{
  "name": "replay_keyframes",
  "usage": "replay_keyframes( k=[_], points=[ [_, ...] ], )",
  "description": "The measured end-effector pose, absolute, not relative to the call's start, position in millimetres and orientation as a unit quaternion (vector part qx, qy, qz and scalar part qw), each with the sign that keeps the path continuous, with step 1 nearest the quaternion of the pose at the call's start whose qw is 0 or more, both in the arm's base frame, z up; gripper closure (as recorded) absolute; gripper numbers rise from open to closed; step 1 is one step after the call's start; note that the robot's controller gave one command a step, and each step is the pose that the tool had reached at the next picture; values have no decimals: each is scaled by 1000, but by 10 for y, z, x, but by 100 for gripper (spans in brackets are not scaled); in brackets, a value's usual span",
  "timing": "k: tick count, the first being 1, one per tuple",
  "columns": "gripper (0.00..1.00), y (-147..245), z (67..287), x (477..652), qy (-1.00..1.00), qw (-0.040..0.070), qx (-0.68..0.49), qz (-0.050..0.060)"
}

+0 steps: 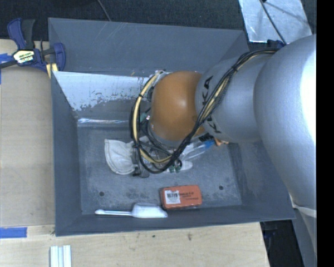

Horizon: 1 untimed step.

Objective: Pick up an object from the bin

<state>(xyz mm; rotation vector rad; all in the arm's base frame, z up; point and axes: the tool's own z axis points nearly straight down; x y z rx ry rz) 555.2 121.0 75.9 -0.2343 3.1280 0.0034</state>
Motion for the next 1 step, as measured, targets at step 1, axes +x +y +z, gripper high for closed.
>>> replay_keyframes(
  k=[1],
  points=[
    [100, 1168, 2438, 5460, 996, 4, -84, 0]
  ],
)
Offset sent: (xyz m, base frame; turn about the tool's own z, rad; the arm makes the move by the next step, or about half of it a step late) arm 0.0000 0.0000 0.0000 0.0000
